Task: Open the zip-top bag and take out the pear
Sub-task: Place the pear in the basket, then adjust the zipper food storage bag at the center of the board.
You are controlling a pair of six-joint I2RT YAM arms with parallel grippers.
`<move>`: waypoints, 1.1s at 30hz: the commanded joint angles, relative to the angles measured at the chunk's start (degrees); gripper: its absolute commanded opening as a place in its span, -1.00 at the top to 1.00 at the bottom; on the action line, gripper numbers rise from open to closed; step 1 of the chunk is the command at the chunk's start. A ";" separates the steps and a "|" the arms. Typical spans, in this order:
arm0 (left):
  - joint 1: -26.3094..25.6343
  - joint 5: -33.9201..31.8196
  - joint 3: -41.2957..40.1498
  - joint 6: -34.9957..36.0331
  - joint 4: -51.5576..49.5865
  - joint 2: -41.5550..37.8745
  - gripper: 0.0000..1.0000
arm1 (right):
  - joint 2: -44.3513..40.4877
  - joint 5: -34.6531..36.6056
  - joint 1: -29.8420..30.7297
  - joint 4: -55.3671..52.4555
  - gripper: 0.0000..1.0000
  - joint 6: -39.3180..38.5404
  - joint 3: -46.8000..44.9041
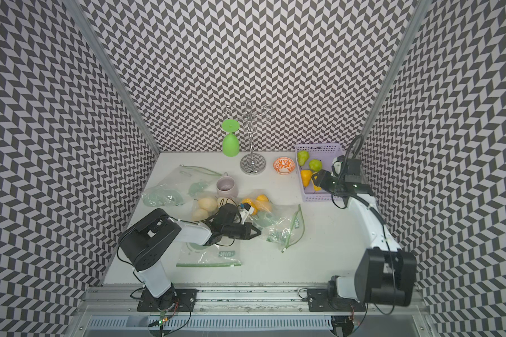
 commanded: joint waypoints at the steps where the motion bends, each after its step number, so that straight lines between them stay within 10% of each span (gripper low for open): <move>1: -1.37 1.74 0.43 -3.40 0.65 -5.07 0.71 | 10.59 -2.90 -0.21 3.82 -0.13 -0.60 6.98; 9: 0.96 1.64 3.28 -3.22 -7.64 -18.33 0.05 | 22.33 -3.09 -0.28 -0.06 -0.58 -5.33 14.77; 20: 19.94 2.36 12.81 9.31 -21.79 -16.67 -0.47 | 2.40 -6.75 -0.52 0.19 -0.82 -5.07 2.07; 23: 21.23 -1.00 15.87 13.99 -24.82 -12.90 -0.49 | -9.70 -11.80 -0.43 2.82 -0.67 -2.20 -10.44; 29: 21.75 1.07 19.19 15.28 -23.42 -4.92 -0.41 | -29.05 -17.01 2.90 2.71 0.33 3.04 -30.18; 33: 20.58 1.08 20.82 15.14 -22.70 -2.17 -0.41 | -36.29 -17.44 7.30 6.06 0.48 8.23 -38.32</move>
